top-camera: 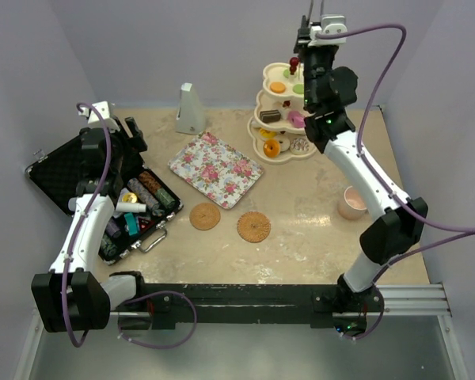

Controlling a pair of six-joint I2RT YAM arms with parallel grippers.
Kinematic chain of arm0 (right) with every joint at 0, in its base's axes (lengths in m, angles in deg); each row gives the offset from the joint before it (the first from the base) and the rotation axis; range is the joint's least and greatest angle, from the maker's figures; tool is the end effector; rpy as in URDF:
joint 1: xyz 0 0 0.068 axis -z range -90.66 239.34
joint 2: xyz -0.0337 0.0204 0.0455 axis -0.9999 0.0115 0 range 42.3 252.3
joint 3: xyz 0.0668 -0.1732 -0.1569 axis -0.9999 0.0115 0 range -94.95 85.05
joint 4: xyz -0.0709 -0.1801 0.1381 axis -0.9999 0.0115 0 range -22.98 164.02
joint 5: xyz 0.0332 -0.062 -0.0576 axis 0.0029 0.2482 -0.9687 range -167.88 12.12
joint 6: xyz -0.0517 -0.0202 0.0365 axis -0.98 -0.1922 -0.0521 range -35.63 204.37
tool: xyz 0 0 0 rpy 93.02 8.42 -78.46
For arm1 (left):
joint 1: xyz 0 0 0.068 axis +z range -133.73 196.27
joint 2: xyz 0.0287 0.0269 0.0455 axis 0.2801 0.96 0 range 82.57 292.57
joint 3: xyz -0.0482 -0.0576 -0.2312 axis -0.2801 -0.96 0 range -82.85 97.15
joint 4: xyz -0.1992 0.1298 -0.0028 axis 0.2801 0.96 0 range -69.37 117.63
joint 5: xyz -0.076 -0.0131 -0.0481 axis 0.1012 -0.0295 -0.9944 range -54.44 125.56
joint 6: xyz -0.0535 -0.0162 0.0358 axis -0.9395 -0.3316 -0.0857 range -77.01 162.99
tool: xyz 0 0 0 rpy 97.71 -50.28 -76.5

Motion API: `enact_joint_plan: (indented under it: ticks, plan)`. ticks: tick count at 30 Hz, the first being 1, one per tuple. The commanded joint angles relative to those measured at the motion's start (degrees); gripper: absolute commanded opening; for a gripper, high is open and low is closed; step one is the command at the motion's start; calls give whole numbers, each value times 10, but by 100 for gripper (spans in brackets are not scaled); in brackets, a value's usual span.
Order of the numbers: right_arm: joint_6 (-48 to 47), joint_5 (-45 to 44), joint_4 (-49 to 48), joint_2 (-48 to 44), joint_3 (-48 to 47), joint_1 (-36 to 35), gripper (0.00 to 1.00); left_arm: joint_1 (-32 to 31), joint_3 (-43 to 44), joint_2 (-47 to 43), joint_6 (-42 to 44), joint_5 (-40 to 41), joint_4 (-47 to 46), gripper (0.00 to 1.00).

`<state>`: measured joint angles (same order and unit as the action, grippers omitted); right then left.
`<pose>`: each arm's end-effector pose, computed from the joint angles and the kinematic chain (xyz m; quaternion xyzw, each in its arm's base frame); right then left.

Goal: Serve the afternoon tea

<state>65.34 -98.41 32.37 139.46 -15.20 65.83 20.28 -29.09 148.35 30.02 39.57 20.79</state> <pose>0.3398 0.1277 0.4920 -0.0081 0.4619 -0.0439 0.8858 0.2742 0.0230 0.3124 -0.1366 0.7659 -0.0219 0.6279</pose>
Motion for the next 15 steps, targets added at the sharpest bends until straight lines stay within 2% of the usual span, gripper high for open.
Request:
enact_joint_plan:
  ticks: [1, 5, 9, 15]
  plan:
    - [8, 10, 37, -33, 4, -82, 44, 1, 17, -16, -9, -2, -17, 98]
    - [43, 83, 128, -2, -26, -133, 44, 1, 15, -25, -6, 12, -16, 98]
    - [56, 145, 224, 70, -78, -174, 42, 1, 11, -40, -5, 20, -21, 98]
    - [85, 196, 292, 190, -153, -207, 41, 1, 8, -44, -6, 18, -25, 98]
